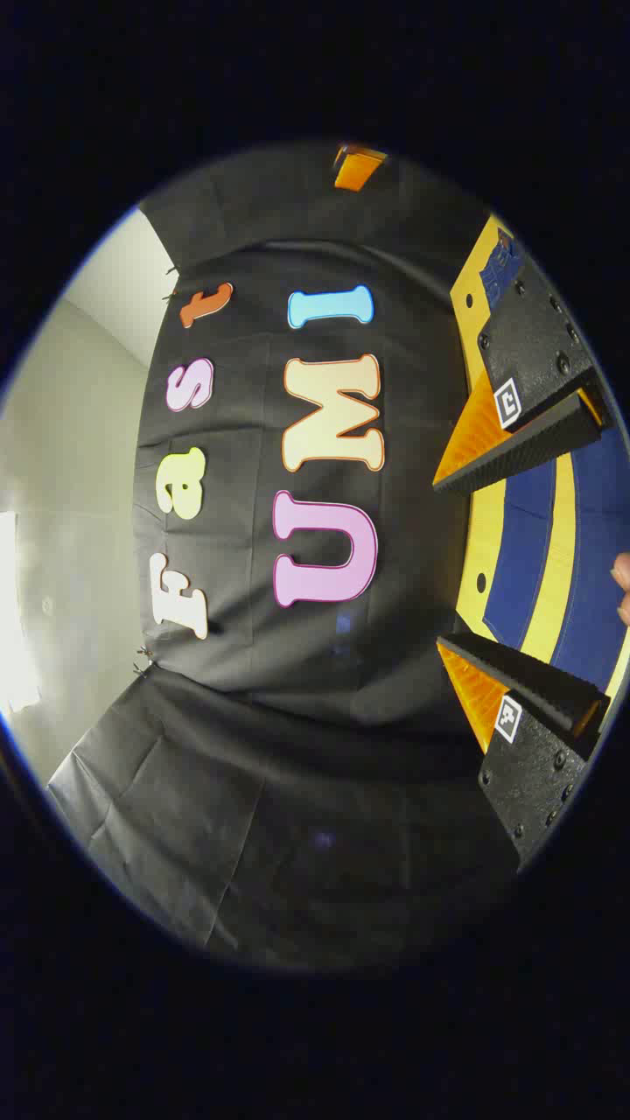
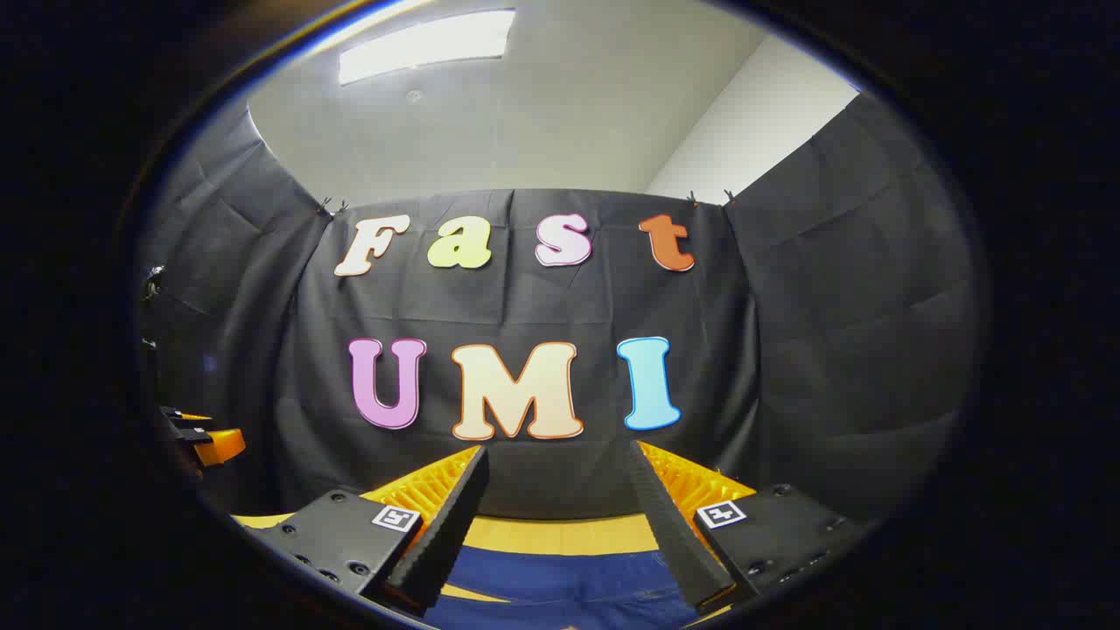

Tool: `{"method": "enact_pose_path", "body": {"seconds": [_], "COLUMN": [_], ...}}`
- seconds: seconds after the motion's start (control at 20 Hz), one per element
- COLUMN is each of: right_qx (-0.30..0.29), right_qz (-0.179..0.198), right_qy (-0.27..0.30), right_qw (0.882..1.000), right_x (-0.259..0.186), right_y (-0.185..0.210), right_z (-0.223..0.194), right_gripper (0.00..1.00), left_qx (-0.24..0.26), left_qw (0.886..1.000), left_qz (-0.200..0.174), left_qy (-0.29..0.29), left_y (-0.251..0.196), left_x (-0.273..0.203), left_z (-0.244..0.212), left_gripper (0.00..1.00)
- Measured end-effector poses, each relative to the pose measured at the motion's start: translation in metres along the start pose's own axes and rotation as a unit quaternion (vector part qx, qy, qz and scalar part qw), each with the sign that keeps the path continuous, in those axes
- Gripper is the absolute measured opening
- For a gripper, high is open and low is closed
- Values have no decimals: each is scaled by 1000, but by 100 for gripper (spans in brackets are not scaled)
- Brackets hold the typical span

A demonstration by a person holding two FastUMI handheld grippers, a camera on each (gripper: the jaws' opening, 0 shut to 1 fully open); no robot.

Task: Grasp the waist and the cuffs of the jeans and fold them to make the two legs overlap; first hold the waist and fold one-third of the jeans toward the cuffs, then hold the cuffs and fold the remaining one-third in the same direction to finish folding.

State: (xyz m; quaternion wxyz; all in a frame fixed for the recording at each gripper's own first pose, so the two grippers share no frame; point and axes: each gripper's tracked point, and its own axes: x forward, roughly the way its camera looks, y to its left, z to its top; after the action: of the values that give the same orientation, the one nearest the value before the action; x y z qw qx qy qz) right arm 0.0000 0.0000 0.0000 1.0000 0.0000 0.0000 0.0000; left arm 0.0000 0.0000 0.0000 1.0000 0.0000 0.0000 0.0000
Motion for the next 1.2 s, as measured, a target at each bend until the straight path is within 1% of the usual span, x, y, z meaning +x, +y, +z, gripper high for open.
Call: {"method": "enact_pose_path", "body": {"seconds": [0.1, 0.2, 0.25, 0.35, 0.45, 0.55, 0.65, 0.75, 0.8, 0.85, 0.9, 0.95, 1.05, 1.2], "right_qx": [7, 11, 11, 10, 10, 12, 12, 14, 15, 15, 15, 16, 16, 22], "right_qz": [-2, -7, -10, -10, -8, -4, 1, 3, 5, 7, 9, 11, 13, 14], "right_qy": [2, 6, 7, 15, 23, 24, 26, 26, 27, 29, 31, 33, 35, 43], "right_qw": [1000, 1000, 1000, 1000, 1000, 1000, 1000, 1000, 1000, 999, 999, 999, 999, 999], "right_x": [-3, -4, -6, -10, -11, -13, -12, -12, -11, -11, -11, -12, -13, -15], "right_y": [-4, -12, -14, -16, -16, -16, -15, -15, -15, -14, -13, -13, -11, -10], "right_z": [2, 1, -1, -5, -10, -10, -12, -10, -12, -14, -15, -15, -18, -27], "right_gripper": [97, 99, 98, 99, 95, 100, 100, 95, 98, 98, 100, 95, 96, 98], "left_qx": [-1, 3, 6, 10, 9, 9, 9, 7, 2, 1, 6, 20, 64, 137], "left_qw": [1000, 1000, 1000, 1000, 1000, 1000, 1000, 999, 999, 999, 999, 999, 996, 986], "left_qz": [0, 2, 3, 2, 3, 4, 4, 1, -4, -6, -8, -8, -13, -34], "left_qy": [3, 5, 6, 9, 13, 20, 26, 32, 36, 42, 45, 47, 56, 84], "left_y": [-1, 1, 2, 2, 1, 1, 3, 4, 4, 6, 9, 16, 26, 37], "left_x": [-2, -5, -8, -12, -13, -14, -18, -20, -21, -23, -23, -26, -29, -34], "left_z": [-2, -4, -6, -10, -14, -18, -24, -28, -30, -35, -39, -44, -54, -75], "left_gripper": [94, 93, 93, 93, 94, 94, 93, 93, 93, 93, 94, 94, 94, 95]}}
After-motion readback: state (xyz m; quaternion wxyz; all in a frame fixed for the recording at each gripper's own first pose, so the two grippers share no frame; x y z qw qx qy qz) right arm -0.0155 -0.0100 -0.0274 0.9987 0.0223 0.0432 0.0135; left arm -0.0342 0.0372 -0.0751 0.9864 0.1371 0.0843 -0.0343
